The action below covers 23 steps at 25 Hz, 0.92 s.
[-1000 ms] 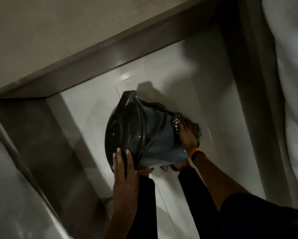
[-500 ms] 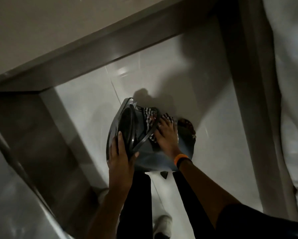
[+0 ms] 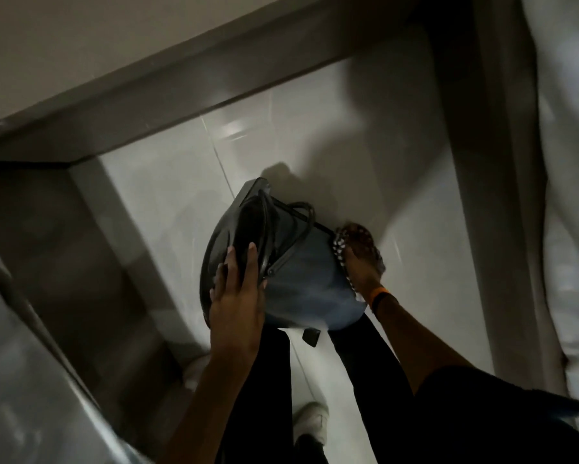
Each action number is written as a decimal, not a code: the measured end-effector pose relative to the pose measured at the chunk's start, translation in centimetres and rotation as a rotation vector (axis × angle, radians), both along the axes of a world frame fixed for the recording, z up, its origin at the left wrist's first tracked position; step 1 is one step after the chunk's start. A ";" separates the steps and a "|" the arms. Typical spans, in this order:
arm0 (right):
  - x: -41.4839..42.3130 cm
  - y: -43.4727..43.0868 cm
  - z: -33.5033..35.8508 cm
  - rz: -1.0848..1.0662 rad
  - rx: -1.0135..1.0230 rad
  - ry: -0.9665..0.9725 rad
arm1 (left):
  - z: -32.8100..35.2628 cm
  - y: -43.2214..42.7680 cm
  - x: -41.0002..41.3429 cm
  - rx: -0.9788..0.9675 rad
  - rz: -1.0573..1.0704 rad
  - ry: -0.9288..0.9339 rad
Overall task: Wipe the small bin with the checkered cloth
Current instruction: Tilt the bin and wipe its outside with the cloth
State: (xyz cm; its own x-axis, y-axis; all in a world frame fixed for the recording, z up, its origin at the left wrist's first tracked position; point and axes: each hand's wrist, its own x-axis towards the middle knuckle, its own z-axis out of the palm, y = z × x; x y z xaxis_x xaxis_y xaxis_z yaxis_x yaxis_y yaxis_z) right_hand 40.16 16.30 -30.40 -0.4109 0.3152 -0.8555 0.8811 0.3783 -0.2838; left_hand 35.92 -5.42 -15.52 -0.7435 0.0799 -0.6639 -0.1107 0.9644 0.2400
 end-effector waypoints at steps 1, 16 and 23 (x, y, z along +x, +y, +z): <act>0.6 0.0 0.5 -0.031 0.011 0.009 | 0.3 0.4 -0.1 -0.007 -0.032 0.013; -9.0 -10.5 10.9 -0.142 -0.480 0.604 | 1.4 0.1 -5.8 -0.069 -0.083 0.354; -8.5 -7.4 8.7 -0.392 -0.410 0.517 | 2.6 4.4 -4.8 -0.163 -0.120 0.388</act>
State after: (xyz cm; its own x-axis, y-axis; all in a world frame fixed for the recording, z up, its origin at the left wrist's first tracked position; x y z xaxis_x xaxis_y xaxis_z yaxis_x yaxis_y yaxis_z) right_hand 31.69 8.85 -21.71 -0.7139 0.2191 -0.6651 0.6464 -0.1594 -0.7462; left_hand 31.13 -1.05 -12.90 -0.9320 0.0984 -0.3487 0.0728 0.9937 0.0857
